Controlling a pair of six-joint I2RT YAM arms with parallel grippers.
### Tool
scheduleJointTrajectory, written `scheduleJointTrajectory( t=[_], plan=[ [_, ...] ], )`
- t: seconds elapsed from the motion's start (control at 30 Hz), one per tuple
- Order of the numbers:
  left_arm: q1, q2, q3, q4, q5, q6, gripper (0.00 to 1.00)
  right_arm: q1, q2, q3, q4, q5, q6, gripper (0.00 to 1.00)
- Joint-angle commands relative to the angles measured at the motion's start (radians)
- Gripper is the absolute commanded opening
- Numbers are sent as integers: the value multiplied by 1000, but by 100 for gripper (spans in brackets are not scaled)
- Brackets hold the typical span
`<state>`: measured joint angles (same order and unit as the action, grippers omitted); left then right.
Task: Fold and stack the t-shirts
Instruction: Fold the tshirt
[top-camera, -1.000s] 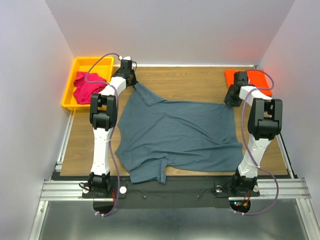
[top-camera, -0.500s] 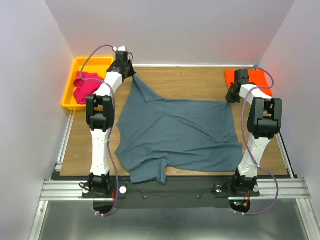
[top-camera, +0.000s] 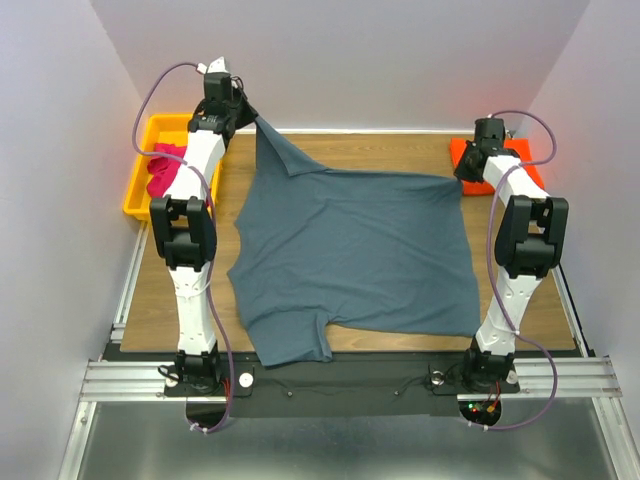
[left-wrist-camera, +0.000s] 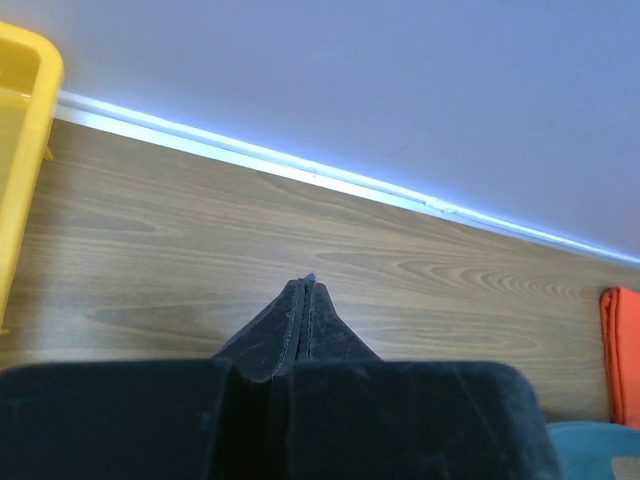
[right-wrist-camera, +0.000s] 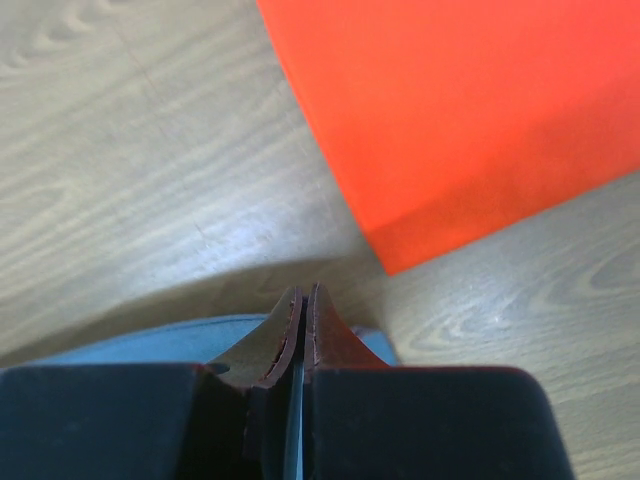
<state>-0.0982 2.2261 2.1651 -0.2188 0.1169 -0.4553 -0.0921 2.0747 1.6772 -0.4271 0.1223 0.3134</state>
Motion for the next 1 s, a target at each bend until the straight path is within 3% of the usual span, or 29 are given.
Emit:
scheduleJointTrajectory(
  t=[0.0,0.17,0.43,0.97],
  plan=[
    [20,-85,42,7,23,-14,0,-6,-30,87,22,-9,-19,1],
    [31,-109,-2,-27,29,-36,0,-5,-2,147,22,-12,-23,1],
    [32,-195,-142,-85,44,-85,0,-6,-28,95,24,-46,-25,1],
    [26,-598,-597,10,112,-221,0,-6,-131,-19,22,-30,-65,1]
  ],
)
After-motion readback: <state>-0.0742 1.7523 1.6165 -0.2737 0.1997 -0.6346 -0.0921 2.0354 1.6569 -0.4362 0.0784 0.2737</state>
